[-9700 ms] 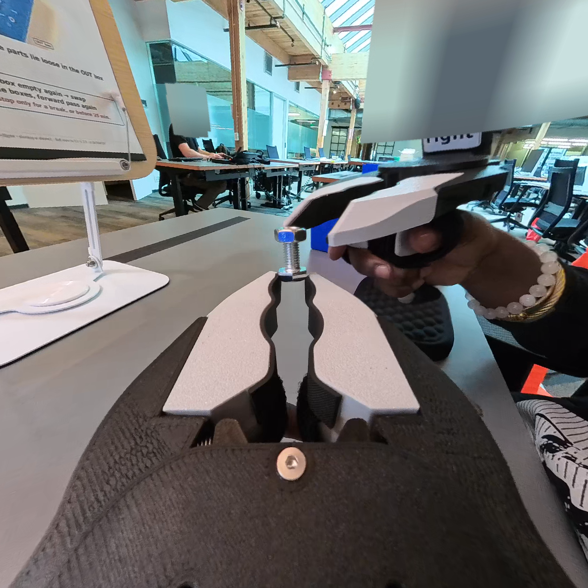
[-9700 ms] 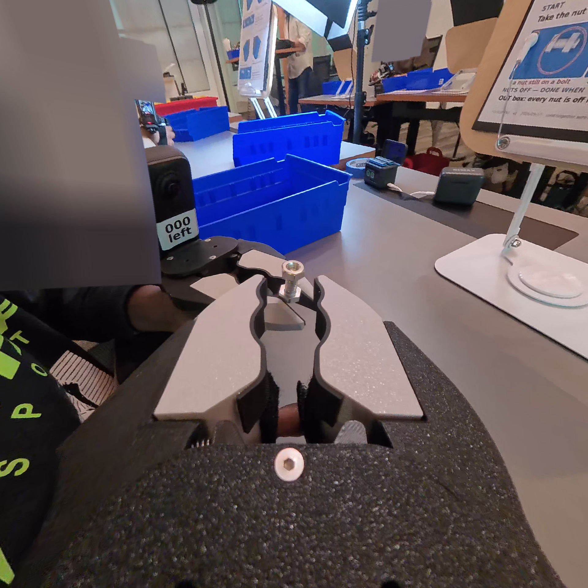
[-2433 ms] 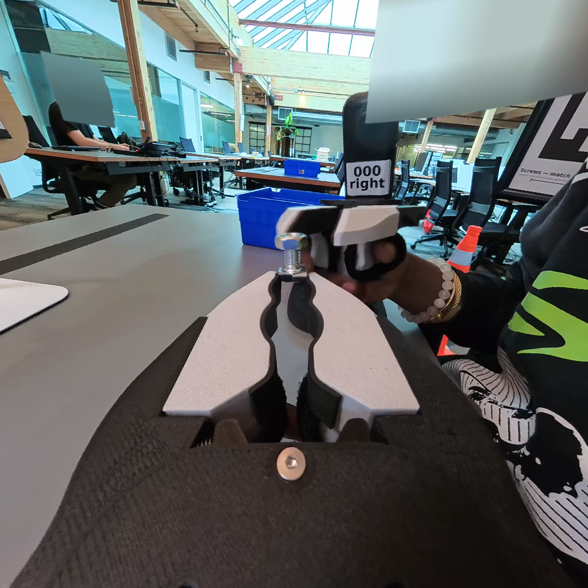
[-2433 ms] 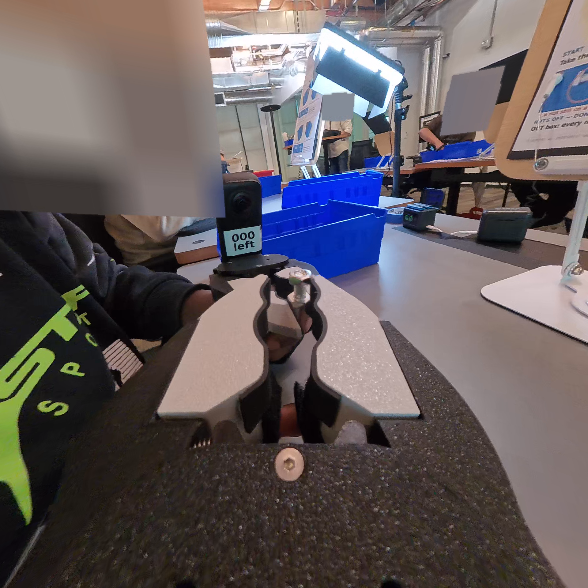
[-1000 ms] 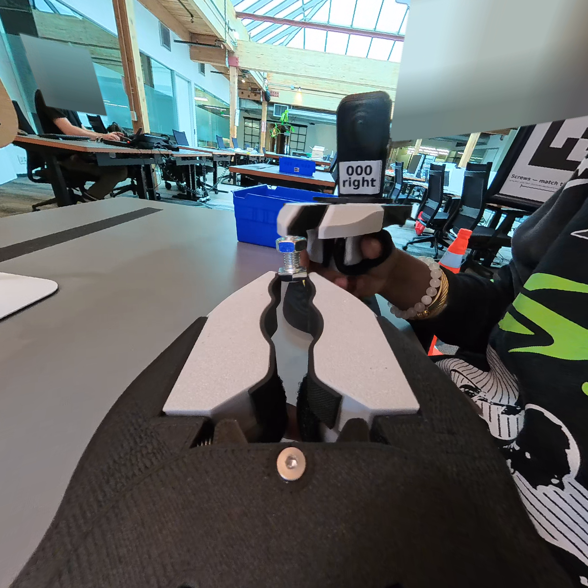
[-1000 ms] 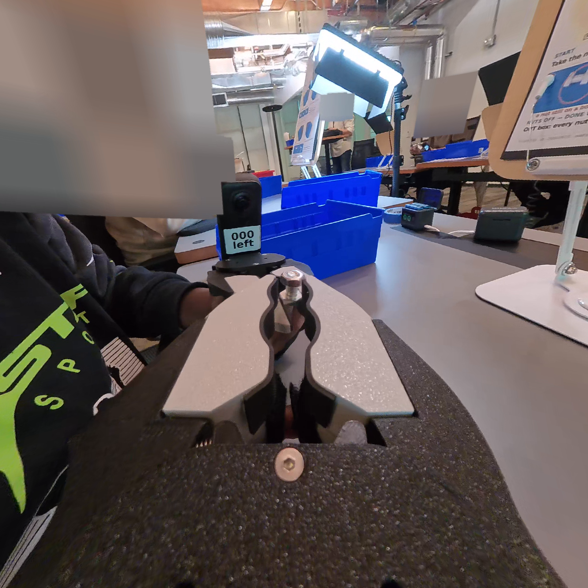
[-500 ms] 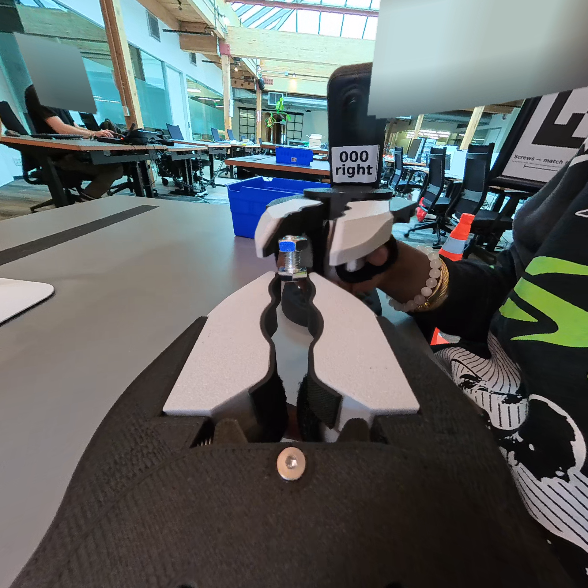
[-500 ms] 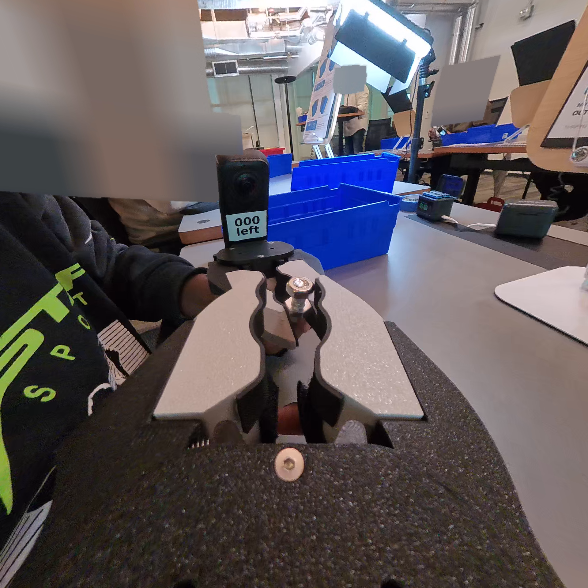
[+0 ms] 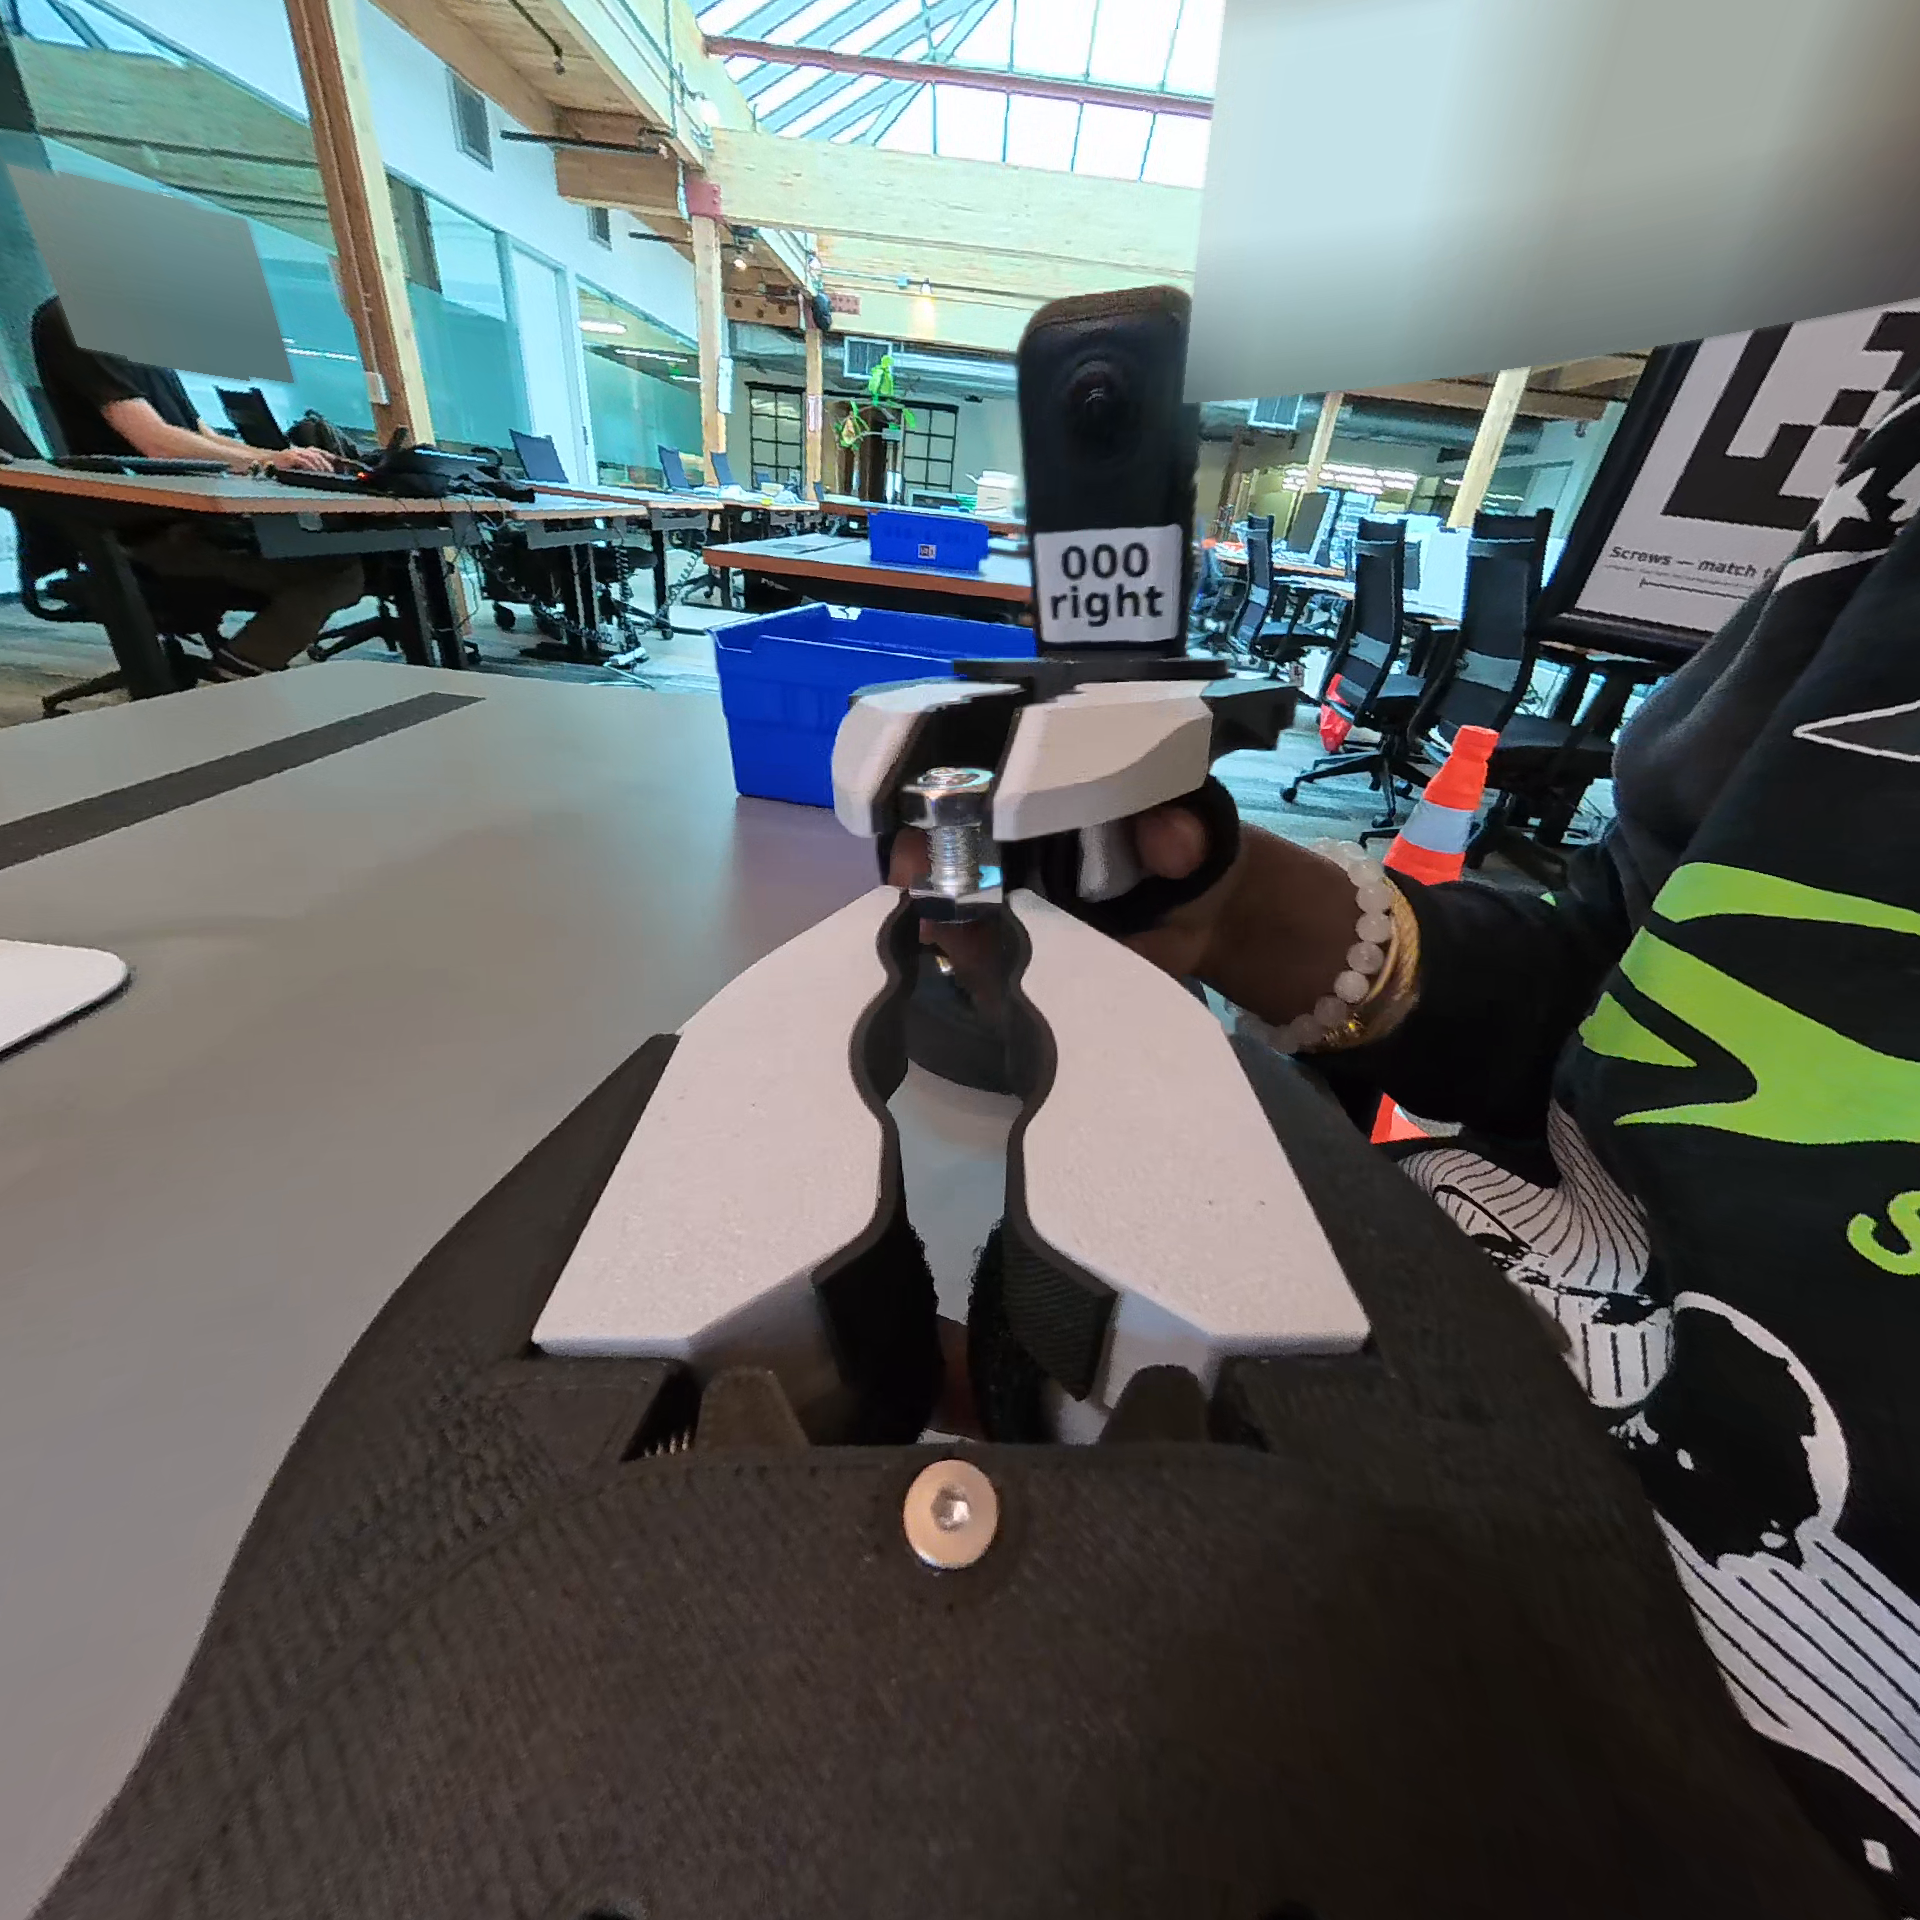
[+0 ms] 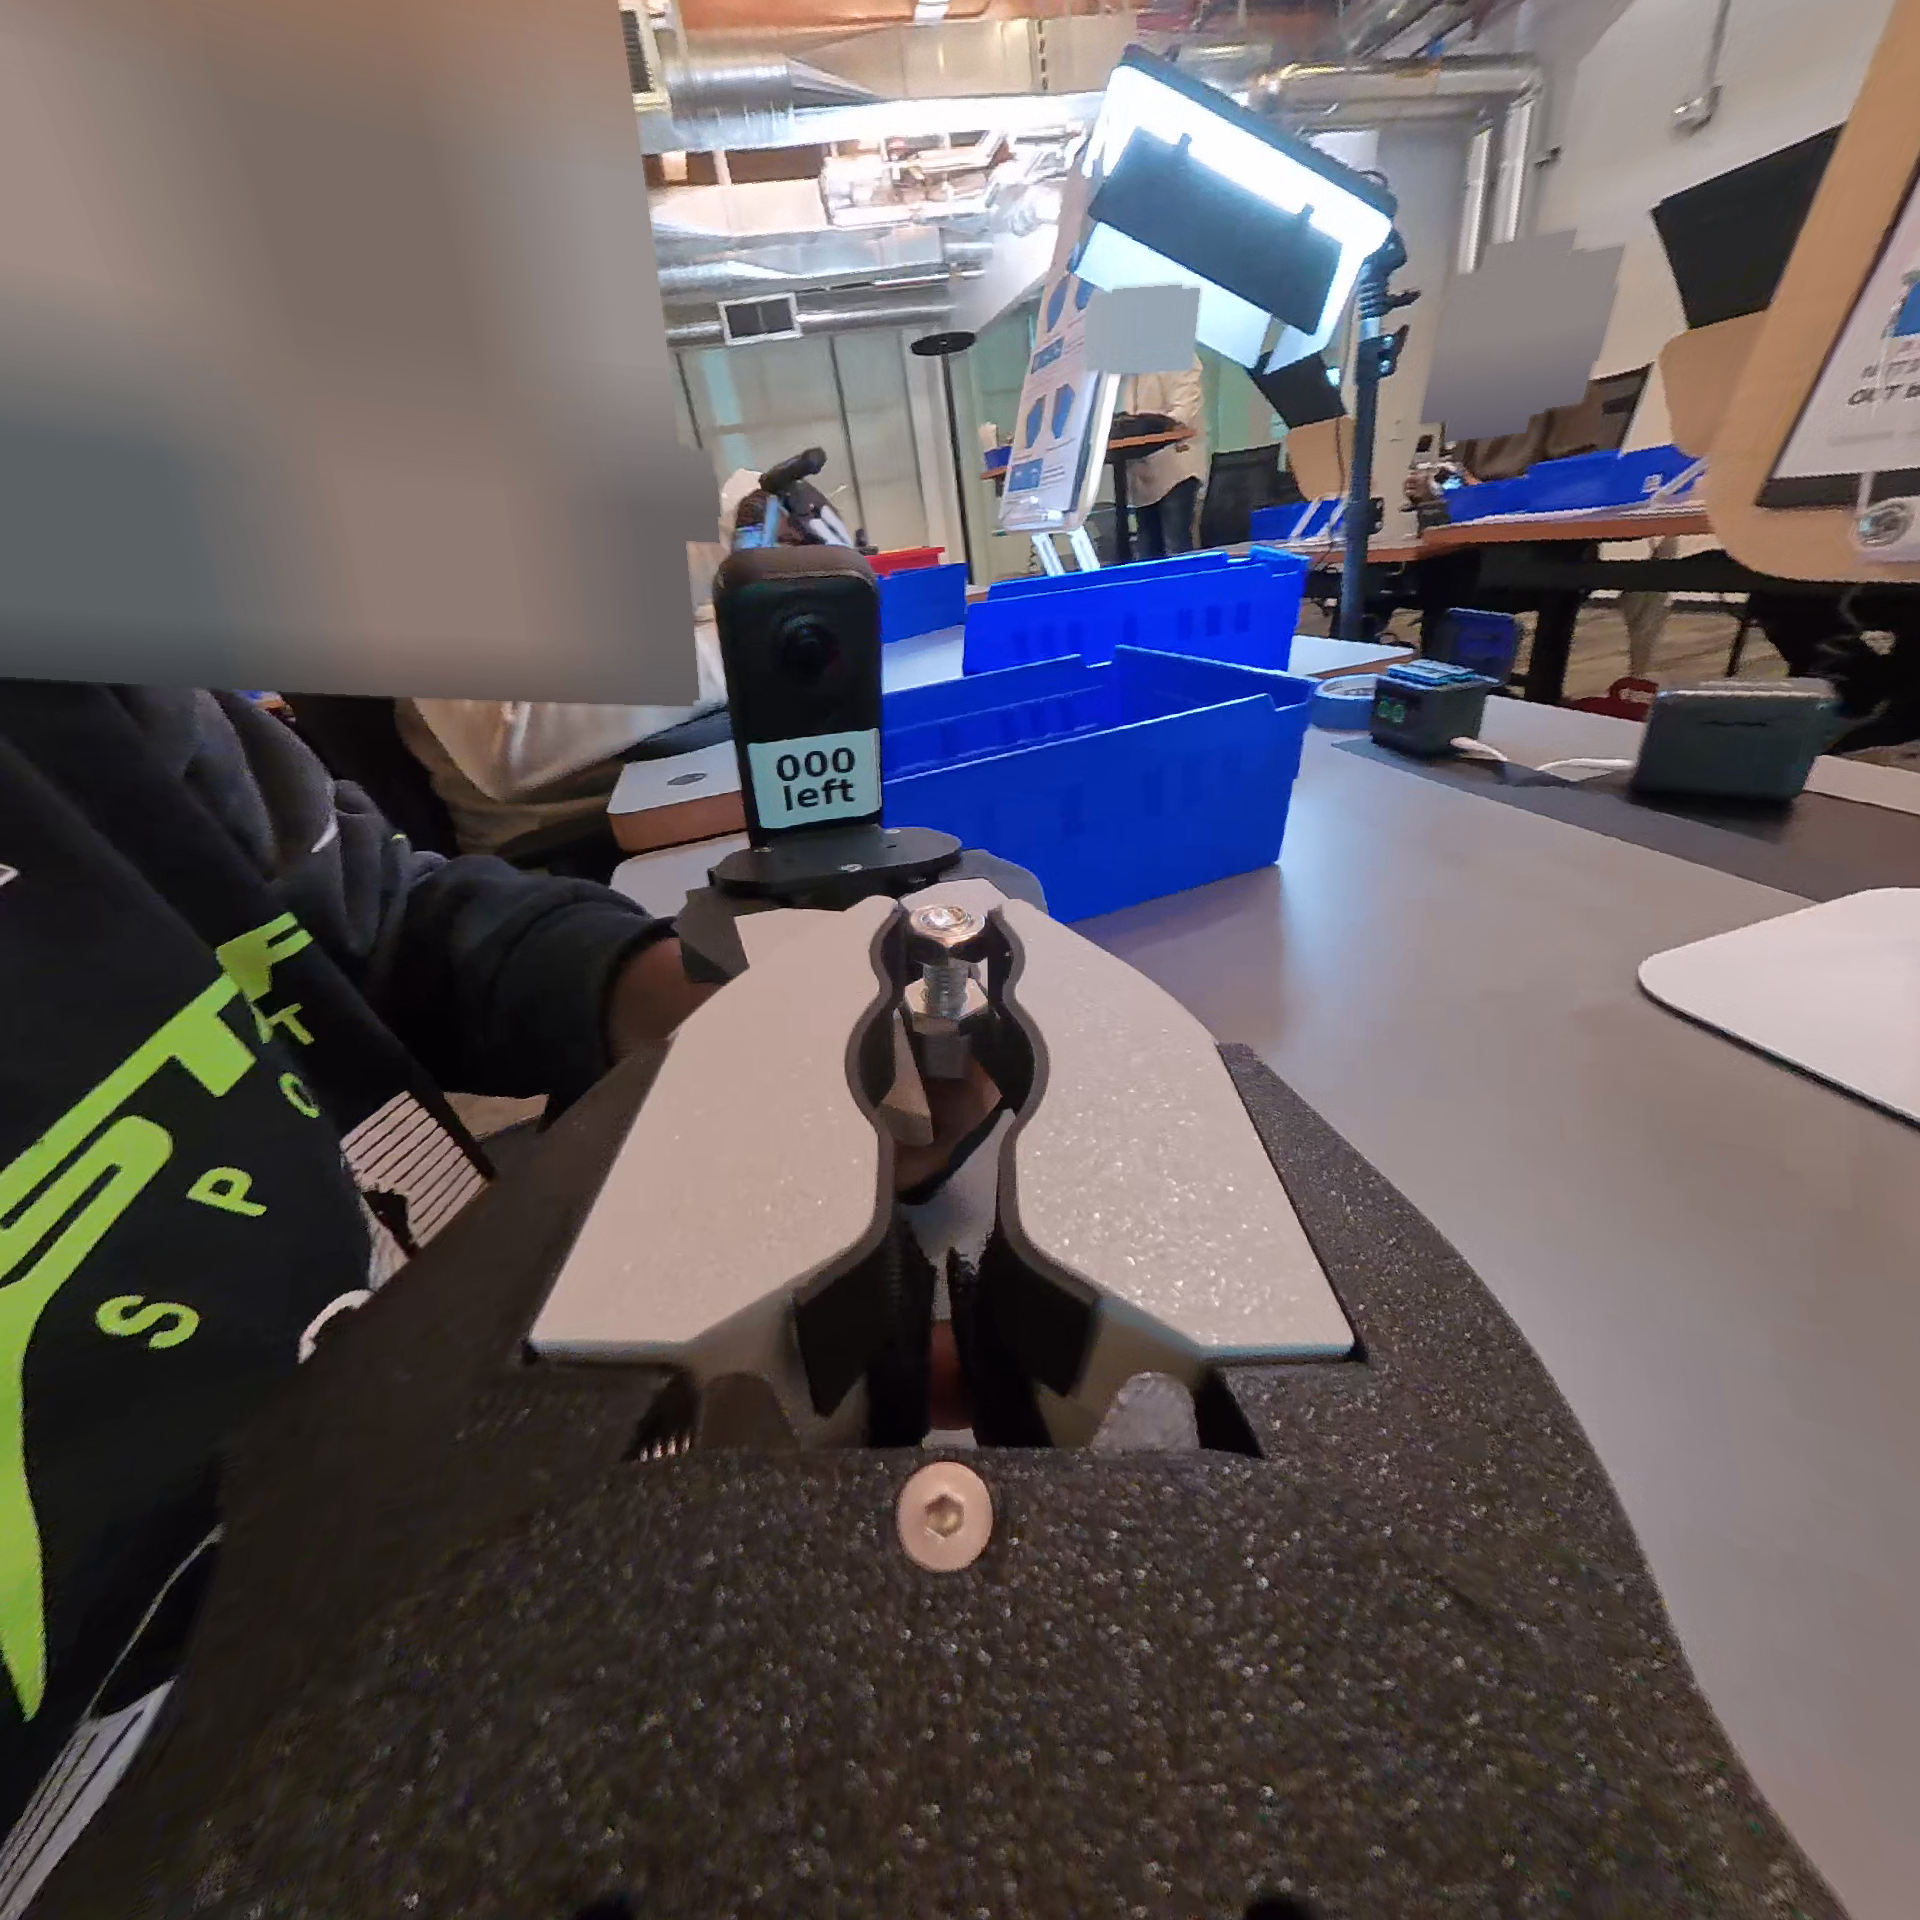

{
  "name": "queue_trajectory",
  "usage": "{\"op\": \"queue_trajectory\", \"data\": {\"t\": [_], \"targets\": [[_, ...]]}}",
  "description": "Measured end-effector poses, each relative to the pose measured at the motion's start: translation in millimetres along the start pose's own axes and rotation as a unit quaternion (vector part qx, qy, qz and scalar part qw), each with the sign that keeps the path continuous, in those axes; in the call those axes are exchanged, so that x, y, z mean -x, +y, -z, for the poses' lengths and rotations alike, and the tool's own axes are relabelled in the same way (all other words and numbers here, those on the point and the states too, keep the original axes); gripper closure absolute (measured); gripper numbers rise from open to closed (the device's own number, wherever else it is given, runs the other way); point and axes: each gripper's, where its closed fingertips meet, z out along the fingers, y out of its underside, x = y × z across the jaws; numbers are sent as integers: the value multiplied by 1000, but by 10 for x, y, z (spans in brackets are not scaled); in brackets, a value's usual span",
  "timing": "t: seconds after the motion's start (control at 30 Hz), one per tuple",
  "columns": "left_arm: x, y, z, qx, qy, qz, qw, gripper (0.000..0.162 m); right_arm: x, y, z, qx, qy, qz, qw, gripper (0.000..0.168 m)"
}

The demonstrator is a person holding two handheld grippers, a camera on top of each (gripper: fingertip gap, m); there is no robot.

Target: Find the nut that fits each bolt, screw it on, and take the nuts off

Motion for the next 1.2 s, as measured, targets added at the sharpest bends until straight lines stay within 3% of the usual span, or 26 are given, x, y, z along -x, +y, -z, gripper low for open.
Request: {"op": "queue_trajectory", "data": {"t": [0.23,0.3,0.43,0.5,0.57,0.67,0.77,0.87,0.97,1.13,1.2], "targets": [[352,64,70,39,-140,-66,987,148,-292,69,-92,14,214,-23,977,154],[365,36,86,34,-150,-74,985,148,-272,45,-113,12,237,-9,971,152],[377,-4,107,24,-153,-67,986,148,-142,-1,-143,17,193,-49,980,127],[374,-28,112,18,-153,-63,986,148,-110,-33,-103,12,171,-65,983,132],[407,-33,132,16,-158,-52,986,148,-52,-67,-73,5,142,-60,988,152],[382,-57,132,2,-141,-27,990,148,-89,-75,-48,5,132,-36,991,151],[299,-61,97,-5,-109,-11,994,148,-153,-97,-70,-4,115,-7,993,128],[206,-70,62,-12,-76,-2,997,148,-127,-76,-136,2,72,0,997,123],[192,-53,53,-9,-71,-4,997,148,-73,-60,-175,11,46,1,999,132],[256,-58,80,-9,-90,-6,996,148,-112,-73,-84,16,77,24,997,142],[298,-81,106,-18,-100,2,995,148,-25,-114,-37,6,56,21,998,159]]}}
